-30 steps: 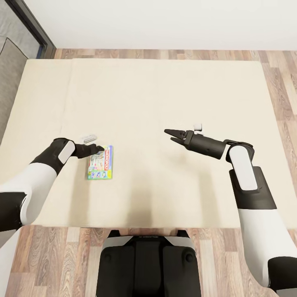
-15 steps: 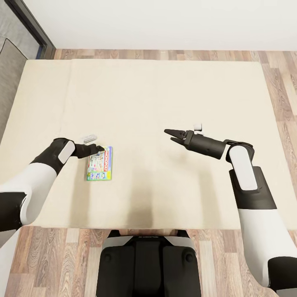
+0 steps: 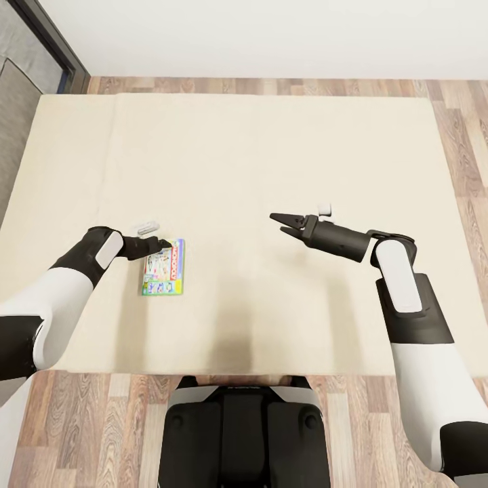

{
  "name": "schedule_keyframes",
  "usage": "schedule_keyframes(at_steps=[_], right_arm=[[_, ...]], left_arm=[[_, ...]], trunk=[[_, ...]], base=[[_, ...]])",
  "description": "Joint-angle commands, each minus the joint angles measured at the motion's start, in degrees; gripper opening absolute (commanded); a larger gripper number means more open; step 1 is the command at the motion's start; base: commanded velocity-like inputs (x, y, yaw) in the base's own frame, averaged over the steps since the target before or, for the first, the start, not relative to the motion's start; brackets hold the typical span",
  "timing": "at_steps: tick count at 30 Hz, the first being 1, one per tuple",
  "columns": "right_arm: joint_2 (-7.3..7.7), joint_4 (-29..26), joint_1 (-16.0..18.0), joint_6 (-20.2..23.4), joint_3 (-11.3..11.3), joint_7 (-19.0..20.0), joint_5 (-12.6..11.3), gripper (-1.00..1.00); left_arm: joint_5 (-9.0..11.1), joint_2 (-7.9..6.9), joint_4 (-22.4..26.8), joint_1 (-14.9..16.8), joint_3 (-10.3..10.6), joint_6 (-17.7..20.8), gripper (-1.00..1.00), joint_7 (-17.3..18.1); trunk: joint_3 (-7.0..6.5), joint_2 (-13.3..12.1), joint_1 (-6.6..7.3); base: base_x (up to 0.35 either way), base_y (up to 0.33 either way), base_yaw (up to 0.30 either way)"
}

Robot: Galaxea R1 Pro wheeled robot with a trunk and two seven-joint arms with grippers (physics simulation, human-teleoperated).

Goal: Put all the toys in the child's room - the three board games (two on the bed and one on the table), the two jigsaw puzzles on the table, and the tennis ball on the table - inside the toy box on the table in the child's room.

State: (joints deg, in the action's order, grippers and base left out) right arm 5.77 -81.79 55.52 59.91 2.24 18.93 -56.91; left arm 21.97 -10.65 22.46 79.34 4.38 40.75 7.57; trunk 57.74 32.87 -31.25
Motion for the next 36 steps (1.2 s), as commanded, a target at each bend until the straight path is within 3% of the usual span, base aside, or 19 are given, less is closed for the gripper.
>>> schedule_keyframes(at_steps=[1,20,36], right_arm=[[0.03,0.03,0.03,0.09,0.02,0.58,0.57,1.0],[-0.04,0.14,-0.06,0.09,0.02,0.58,0.57,1.0],[0.0,0.14,-0.06,0.09,0.04,0.58,0.57,1.0]], left_arm=[[0.09,-0.07,0.04,0.02,0.45,0.12,1.0,0.16],[0.09,-0.08,0.04,0.02,0.54,0.12,1.0,0.14],[0.09,-0.08,0.04,0.02,0.54,0.12,1.0,0.15]], trunk=[[0.1,0.07,-0.02],[0.52,0.07,-0.02],[0.52,0.07,-0.02]], base=[[0.0,0.0,0.0],[0.0,-0.002,0.0],[0.0,-0.095,0.0]])
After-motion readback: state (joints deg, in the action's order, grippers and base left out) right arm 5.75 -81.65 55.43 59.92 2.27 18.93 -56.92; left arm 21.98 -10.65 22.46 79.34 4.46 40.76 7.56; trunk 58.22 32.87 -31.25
